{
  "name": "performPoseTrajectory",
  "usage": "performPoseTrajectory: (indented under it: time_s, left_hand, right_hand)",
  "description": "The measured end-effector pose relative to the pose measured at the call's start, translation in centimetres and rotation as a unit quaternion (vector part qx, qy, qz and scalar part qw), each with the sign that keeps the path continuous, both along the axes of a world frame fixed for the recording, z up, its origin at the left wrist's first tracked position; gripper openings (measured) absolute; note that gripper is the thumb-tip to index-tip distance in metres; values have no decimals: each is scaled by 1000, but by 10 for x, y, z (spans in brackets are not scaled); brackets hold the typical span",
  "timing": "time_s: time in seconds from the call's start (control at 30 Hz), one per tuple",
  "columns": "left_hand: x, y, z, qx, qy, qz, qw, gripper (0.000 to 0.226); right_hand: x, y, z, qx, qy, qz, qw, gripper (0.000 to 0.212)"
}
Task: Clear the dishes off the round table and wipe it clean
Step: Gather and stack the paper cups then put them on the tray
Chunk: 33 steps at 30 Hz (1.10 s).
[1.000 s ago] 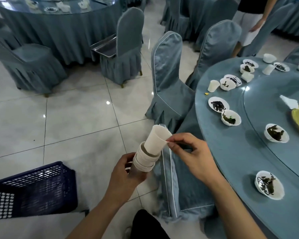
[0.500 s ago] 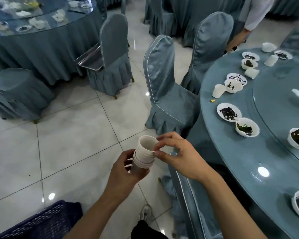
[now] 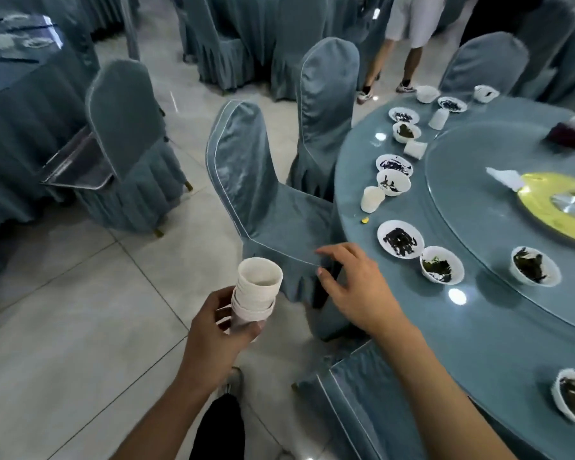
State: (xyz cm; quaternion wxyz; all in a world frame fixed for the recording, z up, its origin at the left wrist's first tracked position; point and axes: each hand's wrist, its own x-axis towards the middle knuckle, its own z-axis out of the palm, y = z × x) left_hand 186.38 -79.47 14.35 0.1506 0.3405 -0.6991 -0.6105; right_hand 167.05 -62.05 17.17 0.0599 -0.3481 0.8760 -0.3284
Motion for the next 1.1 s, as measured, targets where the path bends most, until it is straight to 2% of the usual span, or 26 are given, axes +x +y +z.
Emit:
performPoseTrajectory:
  time_s: [0.37, 0.63, 0.9, 1.1]
  left_hand:
    - [-127, -127, -7, -5, -6, -149, 989, 61]
    - [-210, -161, -20, 0, -17, -227, 974, 58]
    - [-304, -182, -32, -1, -37, -264, 964, 61]
    - [-376, -189, -33, -6, -36, -282, 959, 64]
  right_hand:
    - [-61, -58, -45, 85, -16, -184, 979, 30]
    - [-111, -72, -76, 111, -61, -291, 948, 33]
    - [-228, -86, -102, 110, -54, -371, 920, 39]
    - [-315, -83, -111, 176, -83, -396, 897, 60]
